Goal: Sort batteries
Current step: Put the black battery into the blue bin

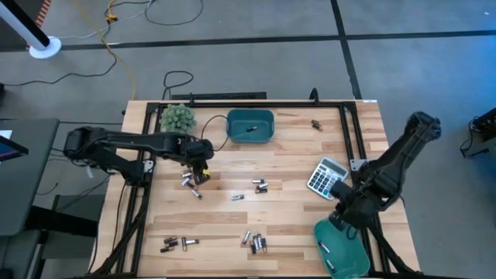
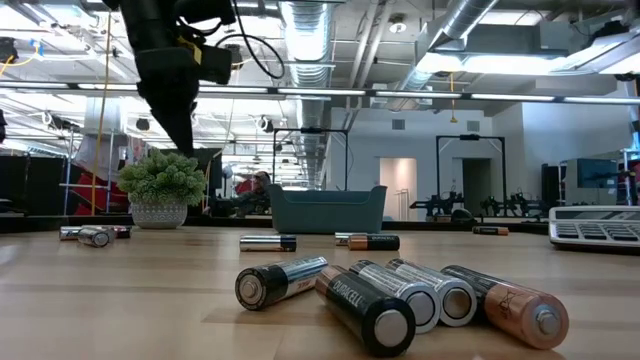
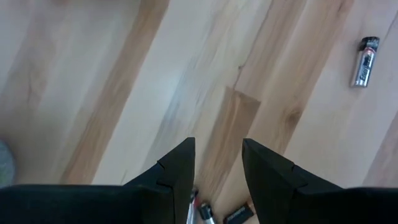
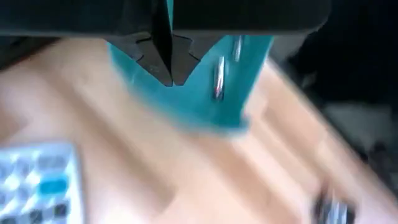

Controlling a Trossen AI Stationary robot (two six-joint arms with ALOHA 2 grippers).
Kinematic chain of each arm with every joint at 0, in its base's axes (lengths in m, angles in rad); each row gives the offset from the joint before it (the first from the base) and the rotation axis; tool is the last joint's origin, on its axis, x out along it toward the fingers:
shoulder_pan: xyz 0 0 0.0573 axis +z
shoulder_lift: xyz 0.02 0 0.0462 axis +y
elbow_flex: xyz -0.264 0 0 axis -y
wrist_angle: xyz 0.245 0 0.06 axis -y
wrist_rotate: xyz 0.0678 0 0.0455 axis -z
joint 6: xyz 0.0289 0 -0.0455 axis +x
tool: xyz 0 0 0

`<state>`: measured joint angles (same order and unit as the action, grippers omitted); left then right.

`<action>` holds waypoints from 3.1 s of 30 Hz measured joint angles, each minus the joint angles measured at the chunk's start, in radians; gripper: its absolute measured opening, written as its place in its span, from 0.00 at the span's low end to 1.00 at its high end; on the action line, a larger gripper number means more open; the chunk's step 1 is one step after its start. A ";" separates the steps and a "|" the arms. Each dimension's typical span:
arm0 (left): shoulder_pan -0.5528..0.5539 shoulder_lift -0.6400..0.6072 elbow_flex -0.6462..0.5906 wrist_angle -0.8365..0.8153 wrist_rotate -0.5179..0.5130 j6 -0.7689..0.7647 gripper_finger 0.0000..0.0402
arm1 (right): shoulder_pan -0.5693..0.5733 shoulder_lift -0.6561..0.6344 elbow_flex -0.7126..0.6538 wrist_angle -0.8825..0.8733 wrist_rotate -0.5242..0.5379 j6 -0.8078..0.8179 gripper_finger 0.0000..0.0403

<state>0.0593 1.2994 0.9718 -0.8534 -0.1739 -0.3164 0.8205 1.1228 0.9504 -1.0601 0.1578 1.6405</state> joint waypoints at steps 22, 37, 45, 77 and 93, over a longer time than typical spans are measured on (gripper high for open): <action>-0.013 -0.225 -0.186 -0.073 -0.009 -0.195 0.32 | -0.367 0.149 0.000 0.441 0.188 -0.515 0.02; 0.056 -0.191 -0.323 -0.016 -0.014 -0.157 0.32 | -0.379 0.224 0.000 0.474 0.115 -0.494 0.01; 0.118 -0.070 -0.323 0.010 0.026 -0.030 0.32 | -0.385 0.224 0.000 0.476 0.115 -0.497 0.01; 0.186 0.098 -0.314 0.098 0.056 0.040 0.09 | -0.385 0.223 0.000 0.463 0.116 -0.527 0.01; 0.142 -0.044 0.096 -0.113 -0.145 -0.131 0.09 | -0.370 0.199 -0.001 0.289 0.116 -0.648 0.01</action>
<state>0.2014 1.2554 1.0682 -0.9668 -0.3193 -0.4473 0.4510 1.3220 0.9490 -0.7714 0.2735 0.9926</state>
